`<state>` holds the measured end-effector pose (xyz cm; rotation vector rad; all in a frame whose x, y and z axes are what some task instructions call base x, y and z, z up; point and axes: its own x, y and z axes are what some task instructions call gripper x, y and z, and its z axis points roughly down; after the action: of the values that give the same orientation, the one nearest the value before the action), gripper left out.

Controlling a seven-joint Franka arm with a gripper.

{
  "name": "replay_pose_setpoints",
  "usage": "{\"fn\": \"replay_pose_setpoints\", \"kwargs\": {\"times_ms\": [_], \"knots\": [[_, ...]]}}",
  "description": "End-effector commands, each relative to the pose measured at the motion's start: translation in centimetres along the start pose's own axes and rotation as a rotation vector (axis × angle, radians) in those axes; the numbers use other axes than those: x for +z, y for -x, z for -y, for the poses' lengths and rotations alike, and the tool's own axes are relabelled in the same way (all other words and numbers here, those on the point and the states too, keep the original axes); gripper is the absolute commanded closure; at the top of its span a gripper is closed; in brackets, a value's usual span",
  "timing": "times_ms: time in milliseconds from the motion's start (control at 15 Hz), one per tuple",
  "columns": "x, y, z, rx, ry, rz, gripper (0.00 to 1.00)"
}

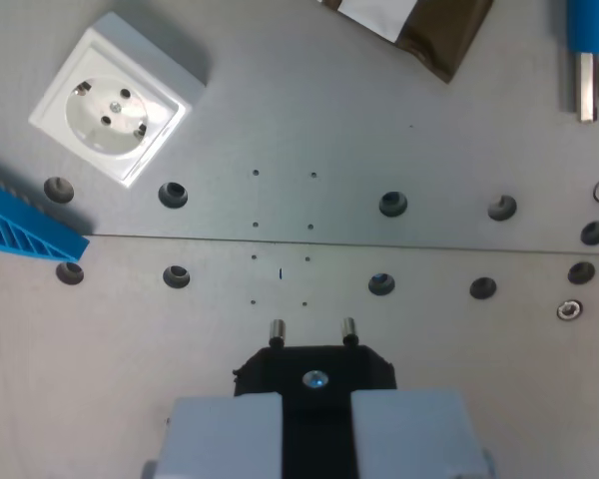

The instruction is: Move above the white socket

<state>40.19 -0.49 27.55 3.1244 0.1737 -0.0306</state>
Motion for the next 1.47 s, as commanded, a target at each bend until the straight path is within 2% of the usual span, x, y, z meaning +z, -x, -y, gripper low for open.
{"fn": "replay_pose_setpoints", "kwargs": {"times_ms": [67, 933, 1467], "knots": [[1.7, 0.0, 0.8, -0.25, 0.003, -0.087, 1.0], [8.1, -0.2, 4.6, -0.557, 0.013, -0.101, 1.0], [12.0, -0.5, 7.0, -0.681, 0.025, -0.104, 1.0]]}}
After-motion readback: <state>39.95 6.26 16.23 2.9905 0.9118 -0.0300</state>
